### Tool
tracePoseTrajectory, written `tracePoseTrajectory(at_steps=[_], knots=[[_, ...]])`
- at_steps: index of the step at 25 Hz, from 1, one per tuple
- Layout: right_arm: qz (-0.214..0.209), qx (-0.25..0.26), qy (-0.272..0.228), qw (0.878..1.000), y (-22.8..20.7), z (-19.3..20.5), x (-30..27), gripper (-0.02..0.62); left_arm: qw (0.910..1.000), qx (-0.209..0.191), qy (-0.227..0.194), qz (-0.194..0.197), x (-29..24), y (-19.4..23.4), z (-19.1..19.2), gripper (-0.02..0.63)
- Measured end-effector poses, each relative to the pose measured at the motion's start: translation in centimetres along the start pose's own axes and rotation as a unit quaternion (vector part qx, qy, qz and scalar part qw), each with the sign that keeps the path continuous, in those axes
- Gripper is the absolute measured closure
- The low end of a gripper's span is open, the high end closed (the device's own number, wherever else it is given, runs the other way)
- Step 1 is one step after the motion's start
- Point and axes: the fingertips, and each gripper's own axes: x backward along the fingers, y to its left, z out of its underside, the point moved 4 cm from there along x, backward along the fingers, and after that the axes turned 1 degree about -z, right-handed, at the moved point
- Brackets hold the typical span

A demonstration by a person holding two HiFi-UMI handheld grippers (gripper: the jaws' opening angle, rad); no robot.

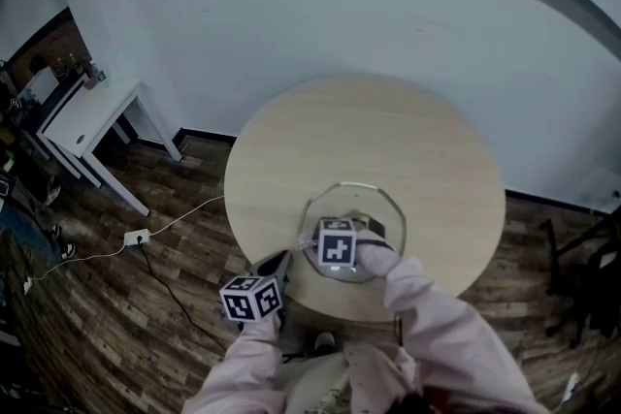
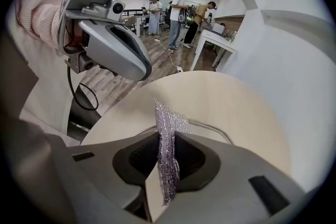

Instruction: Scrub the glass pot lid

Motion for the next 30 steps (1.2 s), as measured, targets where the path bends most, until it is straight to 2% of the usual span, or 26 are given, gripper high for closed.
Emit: tracePoseTrajectory(at_steps=[20, 25, 30], knots=[[-0.064, 0.068, -0.012, 0.996, 3.3, 2.3, 1.8, 0.514, 0.9983, 0.02, -0.024, -0.048, -0.1, -3.1, 0.4, 0.612], [-0.085, 0.072, -0.024, 0.994, 4.3, 2.7, 1.4, 0.513, 0.9978, 0.024, -0.026, -0.055, 0.2, -3.6, 0.8, 0.612], [-0.086, 0.08, -0.028, 0.993, 5.0, 3.1, 1.7, 0.512, 0.9976, 0.026, -0.026, -0.059, 0.5, -4.1, 1.6, 0.612]])
